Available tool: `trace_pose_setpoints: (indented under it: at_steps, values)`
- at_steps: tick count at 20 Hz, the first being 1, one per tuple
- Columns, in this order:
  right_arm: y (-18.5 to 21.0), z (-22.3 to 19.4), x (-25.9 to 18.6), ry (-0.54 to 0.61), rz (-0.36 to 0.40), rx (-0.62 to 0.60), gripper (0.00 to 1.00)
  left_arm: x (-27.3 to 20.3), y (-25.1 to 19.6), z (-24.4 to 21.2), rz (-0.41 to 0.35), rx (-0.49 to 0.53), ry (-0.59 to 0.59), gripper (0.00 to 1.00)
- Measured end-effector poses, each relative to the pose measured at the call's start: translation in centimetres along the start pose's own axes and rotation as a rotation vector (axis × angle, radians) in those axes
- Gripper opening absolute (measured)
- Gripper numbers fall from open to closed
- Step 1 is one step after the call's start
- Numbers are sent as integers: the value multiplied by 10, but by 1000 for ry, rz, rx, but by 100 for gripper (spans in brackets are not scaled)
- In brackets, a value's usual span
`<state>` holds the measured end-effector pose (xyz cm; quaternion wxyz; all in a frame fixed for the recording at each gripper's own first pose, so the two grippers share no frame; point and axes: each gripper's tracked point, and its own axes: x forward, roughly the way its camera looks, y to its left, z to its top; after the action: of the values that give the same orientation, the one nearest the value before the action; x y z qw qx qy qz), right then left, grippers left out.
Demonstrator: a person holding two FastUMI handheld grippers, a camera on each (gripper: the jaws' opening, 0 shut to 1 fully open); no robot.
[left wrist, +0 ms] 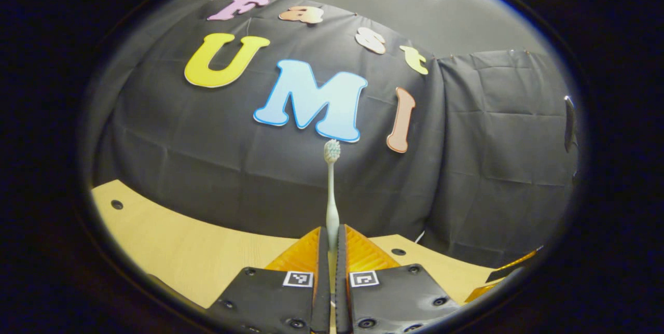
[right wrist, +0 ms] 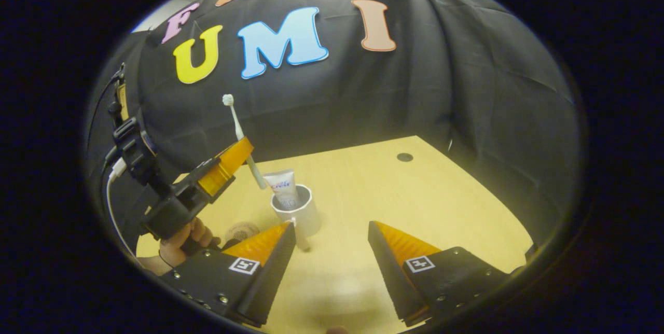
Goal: Put the toothbrush and toothpaste on the desktop into the cup, then pick up the cup and place it on the coaster on the desktop.
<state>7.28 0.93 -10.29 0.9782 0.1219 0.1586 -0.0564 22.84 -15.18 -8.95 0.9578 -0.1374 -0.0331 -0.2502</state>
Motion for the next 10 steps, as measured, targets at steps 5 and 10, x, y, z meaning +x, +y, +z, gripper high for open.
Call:
trace_pose_setpoints:
  at_steps: [5,10]
  values:
    - [-5,-6,-5,29,-16,34,87,16,-8,-33,-21,-16,61,11]
    - [-4,-1,-4,20,-16,55,86,18,-16,-42,-38,-13,70,10]
